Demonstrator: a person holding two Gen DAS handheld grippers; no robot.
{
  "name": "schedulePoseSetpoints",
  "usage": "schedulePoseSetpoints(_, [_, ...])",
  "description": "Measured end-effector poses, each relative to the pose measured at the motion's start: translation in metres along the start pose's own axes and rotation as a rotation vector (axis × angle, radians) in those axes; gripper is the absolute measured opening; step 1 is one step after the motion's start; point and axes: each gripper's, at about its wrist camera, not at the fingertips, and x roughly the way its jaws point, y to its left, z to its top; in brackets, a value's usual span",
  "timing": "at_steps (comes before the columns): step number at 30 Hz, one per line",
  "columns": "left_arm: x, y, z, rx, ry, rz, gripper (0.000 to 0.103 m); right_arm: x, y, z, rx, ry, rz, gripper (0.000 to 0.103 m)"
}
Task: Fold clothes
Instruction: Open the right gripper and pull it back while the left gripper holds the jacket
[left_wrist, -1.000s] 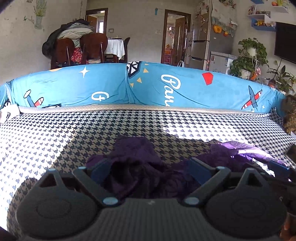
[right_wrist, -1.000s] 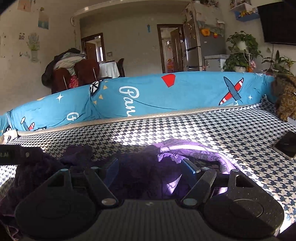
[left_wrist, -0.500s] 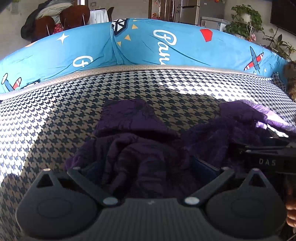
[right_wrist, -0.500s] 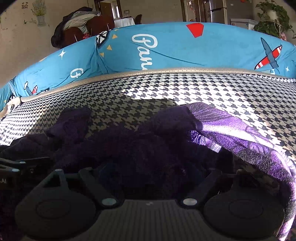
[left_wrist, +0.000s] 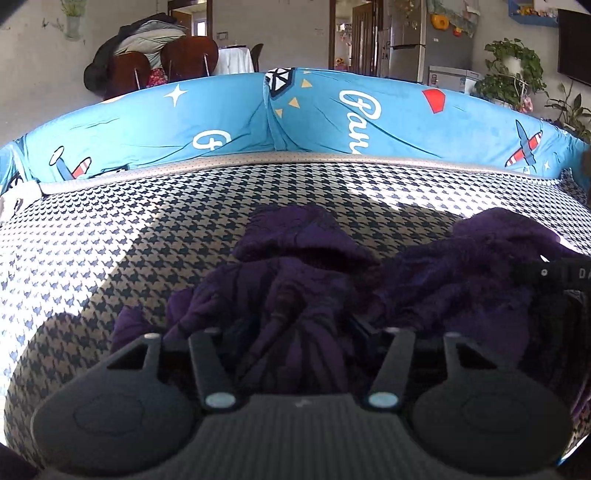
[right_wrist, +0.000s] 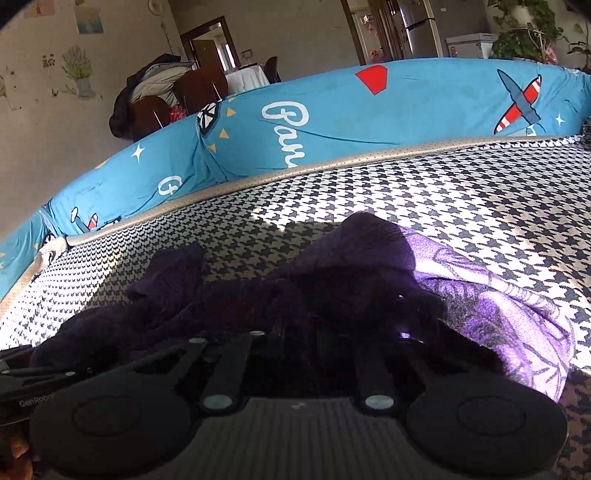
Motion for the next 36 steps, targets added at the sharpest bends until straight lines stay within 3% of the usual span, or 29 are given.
schedulePoseSetpoints(5, [-0.015,0.002,-0.011,-0.007,-0.001,0.048,0.052,-0.016,-0.018,0.005,0.1,-0.075,-0.07,0.009])
schedulePoseSetpoints(11, [-0.027,0.005,-0.019,-0.014,0.009,0.046,0.053,-0.031,-0.052,0.011,0.244,-0.16,-0.348,0.009])
schedulePoseSetpoints(14, [-0.028,0.005,-0.02,-0.014,0.01,0.046,0.054,-0.046,-0.055,0.015,0.242,-0.231,-0.431,0.009])
schedulePoseSetpoints(17, [-0.029,0.004,-0.021,-0.013,0.008,0.046,0.054,-0.062,-0.063,0.016,0.286,-0.323,-0.6,0.012])
schedulePoseSetpoints(18, [-0.029,0.003,-0.021,-0.013,0.008,0.045,0.054,-0.066,-0.071,0.016,0.329,-0.32,-0.606,0.014])
schedulePoseSetpoints(21, [-0.032,0.001,-0.02,-0.007,0.0,0.043,0.055,-0.066,-0.085,0.017,0.404,-0.263,-0.518,0.014])
schedulePoseSetpoints(29, [-0.053,0.0,0.002,-0.051,-0.064,-0.002,0.072,-0.059,-0.051,0.017,0.249,-0.27,-0.413,0.015])
schedulePoseSetpoints(32, [-0.056,-0.002,0.016,-0.062,-0.088,-0.039,0.082,-0.056,-0.038,0.017,0.189,-0.26,-0.334,0.015])
schedulePoseSetpoints(36, [-0.039,-0.015,0.032,-0.041,-0.045,-0.132,0.084,-0.042,-0.02,0.015,0.107,-0.187,-0.203,0.016])
